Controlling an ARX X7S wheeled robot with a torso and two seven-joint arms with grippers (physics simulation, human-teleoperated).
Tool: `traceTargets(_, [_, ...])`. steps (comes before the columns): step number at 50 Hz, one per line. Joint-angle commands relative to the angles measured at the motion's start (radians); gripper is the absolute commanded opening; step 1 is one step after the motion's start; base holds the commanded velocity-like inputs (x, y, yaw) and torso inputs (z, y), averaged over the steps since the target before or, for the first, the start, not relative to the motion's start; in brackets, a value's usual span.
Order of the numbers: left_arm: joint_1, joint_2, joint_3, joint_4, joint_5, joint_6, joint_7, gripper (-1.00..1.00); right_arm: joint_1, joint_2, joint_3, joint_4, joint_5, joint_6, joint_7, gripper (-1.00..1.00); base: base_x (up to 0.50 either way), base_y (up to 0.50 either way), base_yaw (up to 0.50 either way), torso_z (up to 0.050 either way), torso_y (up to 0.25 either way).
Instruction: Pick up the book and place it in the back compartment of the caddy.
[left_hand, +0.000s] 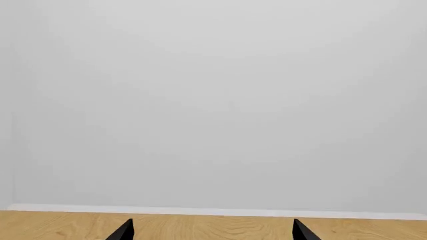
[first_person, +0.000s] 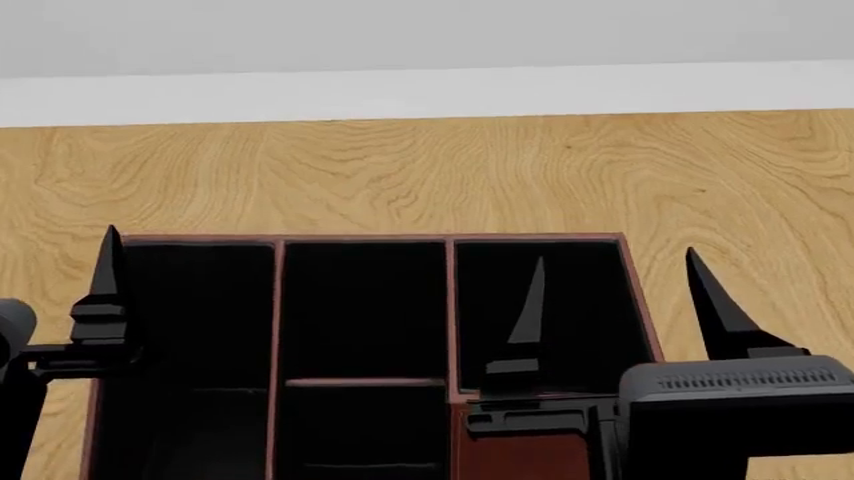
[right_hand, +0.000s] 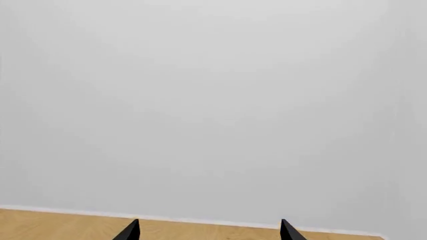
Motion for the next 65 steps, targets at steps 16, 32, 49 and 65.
traceTargets(16, [-0.025,-0.027,-0.004,0.068,0.006,-0.077,-0.060,1.00,-0.003,0.012,0.027,-0.091,0.046,0.057,0.027,1.00,0.00,0.00,0.00,0.000,0.000])
traceTargets(32, [-0.166,-0.176,-0.087,0.275,-0.031,-0.407,-0.120,1.00,-0.021,0.026,0.063,-0.167,0.091,0.088,0.039,1.00,0.00,0.00,0.00,0.000,0.000])
traceTargets(49, [-0.326,-0.452,-0.165,0.421,-0.100,-0.697,-0.045,1.00,-0.037,0.028,0.060,-0.176,0.104,0.077,0.039,1.00,0.00,0.00,0.00,0.000,0.000])
traceTargets(65, [-0.337,-0.727,-0.110,0.347,-0.056,-0.490,0.211,1.00,-0.031,0.028,0.043,-0.154,0.108,0.066,0.035,1.00,0.00,0.00,0.00,0.000,0.000])
